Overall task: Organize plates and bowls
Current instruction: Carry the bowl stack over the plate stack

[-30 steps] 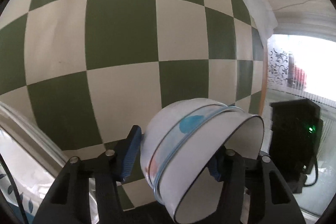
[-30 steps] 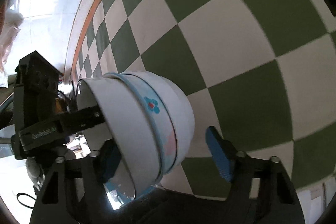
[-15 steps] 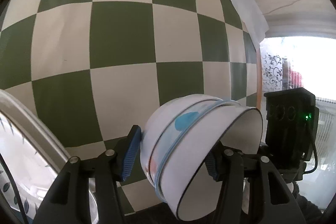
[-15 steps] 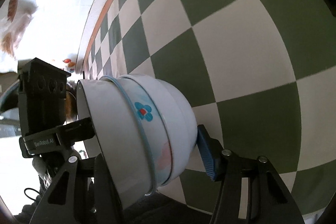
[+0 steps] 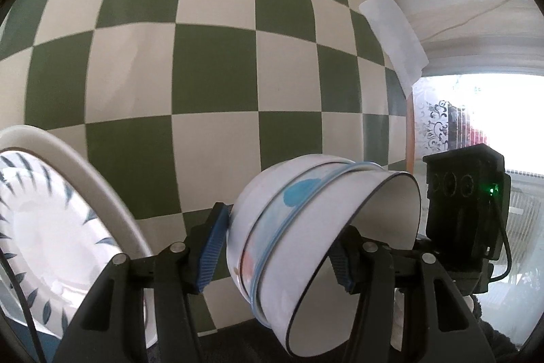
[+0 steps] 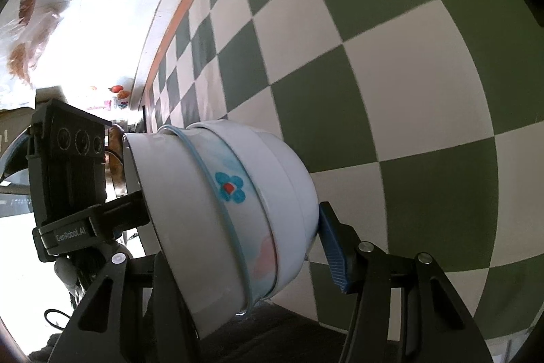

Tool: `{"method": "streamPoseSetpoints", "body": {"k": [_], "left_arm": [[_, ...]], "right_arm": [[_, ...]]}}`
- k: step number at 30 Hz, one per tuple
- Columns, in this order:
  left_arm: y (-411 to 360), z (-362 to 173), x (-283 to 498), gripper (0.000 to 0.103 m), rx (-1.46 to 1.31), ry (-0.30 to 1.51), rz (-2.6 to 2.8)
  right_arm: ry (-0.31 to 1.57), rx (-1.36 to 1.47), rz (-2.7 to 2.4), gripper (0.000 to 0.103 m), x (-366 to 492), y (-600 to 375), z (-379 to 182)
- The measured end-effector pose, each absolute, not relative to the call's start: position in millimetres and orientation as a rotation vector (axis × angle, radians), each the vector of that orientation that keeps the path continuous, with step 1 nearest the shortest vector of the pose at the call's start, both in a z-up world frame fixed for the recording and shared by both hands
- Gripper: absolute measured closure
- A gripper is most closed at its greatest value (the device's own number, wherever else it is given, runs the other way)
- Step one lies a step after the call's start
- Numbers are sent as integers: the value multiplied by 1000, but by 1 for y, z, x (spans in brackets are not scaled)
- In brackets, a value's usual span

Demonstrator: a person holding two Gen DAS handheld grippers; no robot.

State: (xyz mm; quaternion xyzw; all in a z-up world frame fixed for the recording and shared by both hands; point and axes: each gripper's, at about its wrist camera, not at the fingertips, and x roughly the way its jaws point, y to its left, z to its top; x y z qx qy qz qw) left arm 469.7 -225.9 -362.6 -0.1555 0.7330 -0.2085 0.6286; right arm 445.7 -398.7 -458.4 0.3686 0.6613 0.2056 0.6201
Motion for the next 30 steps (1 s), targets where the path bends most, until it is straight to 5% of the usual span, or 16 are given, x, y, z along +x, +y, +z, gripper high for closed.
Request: {"method": "streamPoseSetpoints", "body": {"k": [16, 30], "left_arm": [[-143, -322, 467, 51, -340, 1639, -467], [-42, -332, 469, 51, -411, 1631, -401]], "right_arm": [[1513, 807, 500, 47, 437, -329, -404], [1549, 781, 556, 48, 443, -215, -412]]}}
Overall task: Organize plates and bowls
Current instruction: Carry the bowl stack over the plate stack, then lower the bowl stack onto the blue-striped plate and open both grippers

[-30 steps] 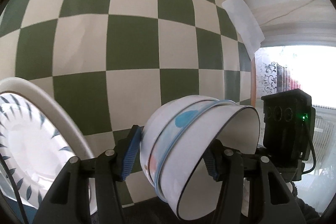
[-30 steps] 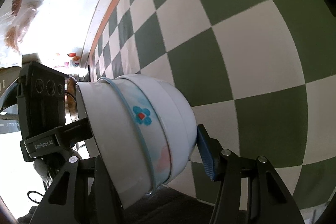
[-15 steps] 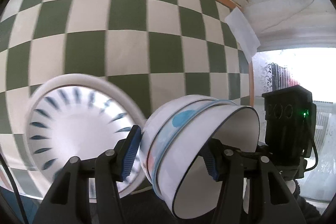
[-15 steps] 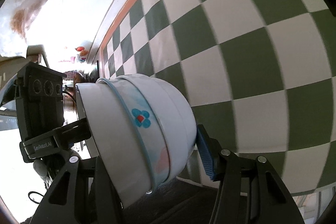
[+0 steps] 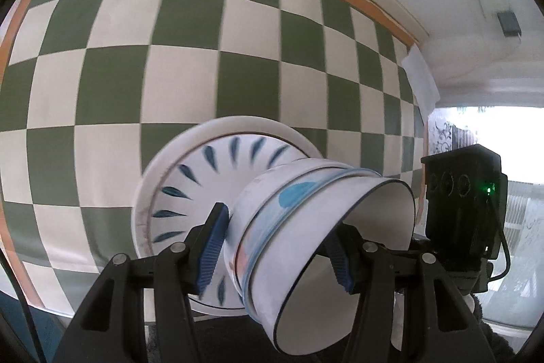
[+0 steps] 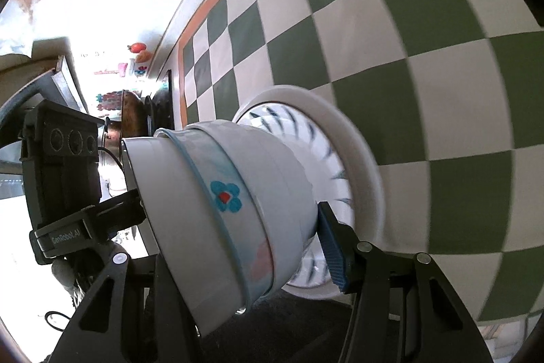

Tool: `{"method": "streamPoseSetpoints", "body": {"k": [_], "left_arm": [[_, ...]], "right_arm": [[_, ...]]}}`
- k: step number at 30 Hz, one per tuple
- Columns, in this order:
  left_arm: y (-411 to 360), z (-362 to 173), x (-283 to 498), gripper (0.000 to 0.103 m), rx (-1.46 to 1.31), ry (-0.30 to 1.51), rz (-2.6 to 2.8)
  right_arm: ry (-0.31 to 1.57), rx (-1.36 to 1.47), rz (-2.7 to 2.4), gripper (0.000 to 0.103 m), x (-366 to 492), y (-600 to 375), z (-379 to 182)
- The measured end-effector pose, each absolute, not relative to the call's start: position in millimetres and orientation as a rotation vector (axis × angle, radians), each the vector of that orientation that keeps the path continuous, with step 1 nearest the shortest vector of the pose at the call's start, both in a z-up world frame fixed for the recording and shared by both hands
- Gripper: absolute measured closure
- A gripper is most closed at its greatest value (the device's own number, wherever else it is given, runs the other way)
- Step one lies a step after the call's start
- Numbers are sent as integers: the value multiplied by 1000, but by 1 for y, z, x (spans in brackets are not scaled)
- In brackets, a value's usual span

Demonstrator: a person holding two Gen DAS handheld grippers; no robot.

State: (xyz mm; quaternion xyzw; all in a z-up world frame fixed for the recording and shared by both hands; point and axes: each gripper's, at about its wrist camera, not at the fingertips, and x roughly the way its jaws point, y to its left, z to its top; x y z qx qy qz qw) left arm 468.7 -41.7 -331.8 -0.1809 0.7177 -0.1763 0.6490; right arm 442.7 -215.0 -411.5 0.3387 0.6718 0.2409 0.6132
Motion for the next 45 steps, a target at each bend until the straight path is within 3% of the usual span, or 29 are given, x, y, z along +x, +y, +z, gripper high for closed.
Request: {"method": "streamPoseSetpoints", "body": {"k": [30, 45], "left_arm": [[-25, -368, 478, 51, -441, 1696, -410], [-22, -340, 471, 51, -300, 1602, -365]], "right_arm": [[1631, 741, 476, 48, 461, -198, -435], [1587, 661, 414, 48, 450, -200, -408]]}}
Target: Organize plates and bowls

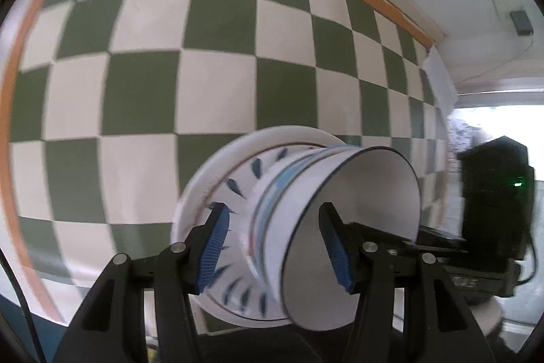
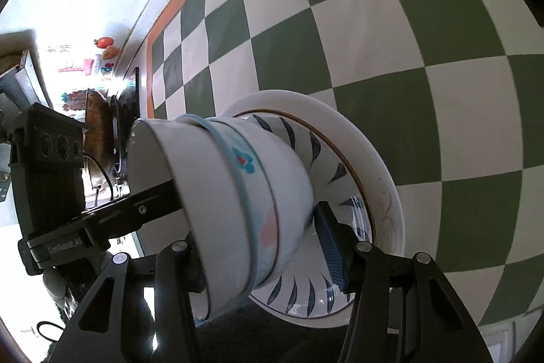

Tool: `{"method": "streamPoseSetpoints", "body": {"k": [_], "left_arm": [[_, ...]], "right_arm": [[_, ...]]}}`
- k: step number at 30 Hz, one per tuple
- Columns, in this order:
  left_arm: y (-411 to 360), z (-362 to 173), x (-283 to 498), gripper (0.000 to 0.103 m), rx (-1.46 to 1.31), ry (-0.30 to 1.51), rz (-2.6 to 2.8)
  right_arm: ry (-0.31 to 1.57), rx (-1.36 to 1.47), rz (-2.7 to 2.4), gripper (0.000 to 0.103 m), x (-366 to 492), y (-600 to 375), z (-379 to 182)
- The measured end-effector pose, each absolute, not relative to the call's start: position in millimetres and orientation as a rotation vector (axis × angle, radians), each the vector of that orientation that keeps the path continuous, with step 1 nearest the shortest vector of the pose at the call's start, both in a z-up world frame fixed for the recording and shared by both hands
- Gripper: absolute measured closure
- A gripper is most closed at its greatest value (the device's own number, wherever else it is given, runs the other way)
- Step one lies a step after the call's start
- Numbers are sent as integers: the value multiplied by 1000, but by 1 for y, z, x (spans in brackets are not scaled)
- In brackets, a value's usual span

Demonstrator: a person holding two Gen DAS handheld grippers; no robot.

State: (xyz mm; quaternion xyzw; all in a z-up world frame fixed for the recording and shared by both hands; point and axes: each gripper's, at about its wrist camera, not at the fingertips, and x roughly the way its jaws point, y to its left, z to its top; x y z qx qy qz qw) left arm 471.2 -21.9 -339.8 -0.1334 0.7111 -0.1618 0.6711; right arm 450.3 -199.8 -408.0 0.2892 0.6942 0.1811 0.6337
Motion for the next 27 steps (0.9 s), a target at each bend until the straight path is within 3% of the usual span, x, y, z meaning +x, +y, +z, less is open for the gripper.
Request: {"method": "streamPoseSetpoints", "body": {"k": [19, 21, 25, 27], "left_arm": [[-2, -257, 401, 48, 19, 1292, -134], [-2, -249, 393, 38, 31, 1268, -135], [-3, -229, 379, 13, 36, 1203, -127], [-4, -216, 372, 10, 31, 1159, -117]], "right_arm": [[1286, 249, 199, 46, 381, -186, -279], [1250, 233, 177, 42, 372, -184, -264], [1194, 204, 146, 23, 355, -182, -239], [1169, 188, 138, 17, 348, -180, -229]]}}
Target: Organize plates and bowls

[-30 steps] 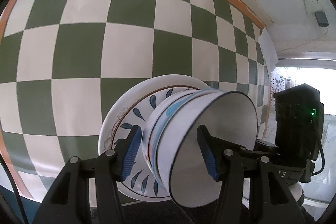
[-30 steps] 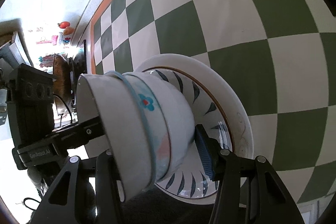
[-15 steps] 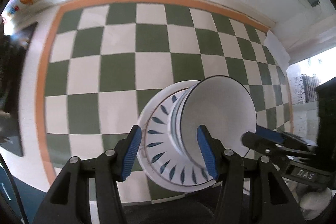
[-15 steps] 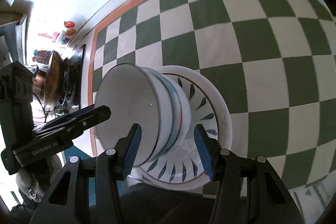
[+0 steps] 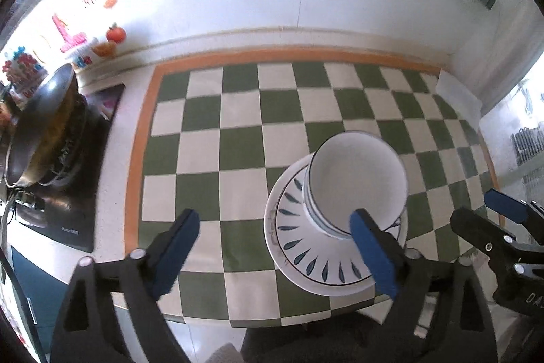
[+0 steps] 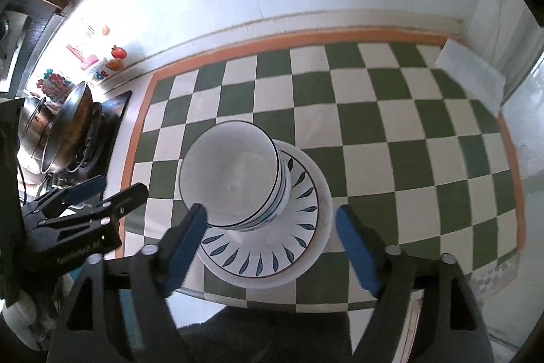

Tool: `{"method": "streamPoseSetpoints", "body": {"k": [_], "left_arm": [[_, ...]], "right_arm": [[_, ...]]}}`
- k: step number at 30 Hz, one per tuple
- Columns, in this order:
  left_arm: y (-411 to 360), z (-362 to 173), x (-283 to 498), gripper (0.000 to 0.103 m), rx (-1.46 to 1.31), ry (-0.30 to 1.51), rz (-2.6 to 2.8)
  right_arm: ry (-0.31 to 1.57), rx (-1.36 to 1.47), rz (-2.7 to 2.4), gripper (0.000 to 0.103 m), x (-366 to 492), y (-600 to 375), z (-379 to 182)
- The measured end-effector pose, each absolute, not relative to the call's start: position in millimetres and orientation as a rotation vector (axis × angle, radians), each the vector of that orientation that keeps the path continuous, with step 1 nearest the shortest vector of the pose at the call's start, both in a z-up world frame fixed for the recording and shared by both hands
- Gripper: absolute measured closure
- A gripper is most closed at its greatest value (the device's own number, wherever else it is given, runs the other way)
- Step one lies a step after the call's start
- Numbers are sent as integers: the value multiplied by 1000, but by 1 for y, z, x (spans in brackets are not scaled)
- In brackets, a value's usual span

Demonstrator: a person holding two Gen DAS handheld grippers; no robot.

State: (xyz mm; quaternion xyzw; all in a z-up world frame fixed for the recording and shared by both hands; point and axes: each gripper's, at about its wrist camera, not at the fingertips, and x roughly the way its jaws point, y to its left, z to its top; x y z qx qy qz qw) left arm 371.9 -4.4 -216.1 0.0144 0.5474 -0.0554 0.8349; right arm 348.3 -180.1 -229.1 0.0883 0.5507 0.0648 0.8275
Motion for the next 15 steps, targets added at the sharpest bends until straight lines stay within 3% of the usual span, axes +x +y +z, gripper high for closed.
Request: {"method": "streamPoseSetpoints", "body": {"k": [15], "left_arm": [[-21, -129, 288, 6, -11, 956, -34]], "right_arm": [[972, 152, 132, 10, 269, -203, -153]]}}
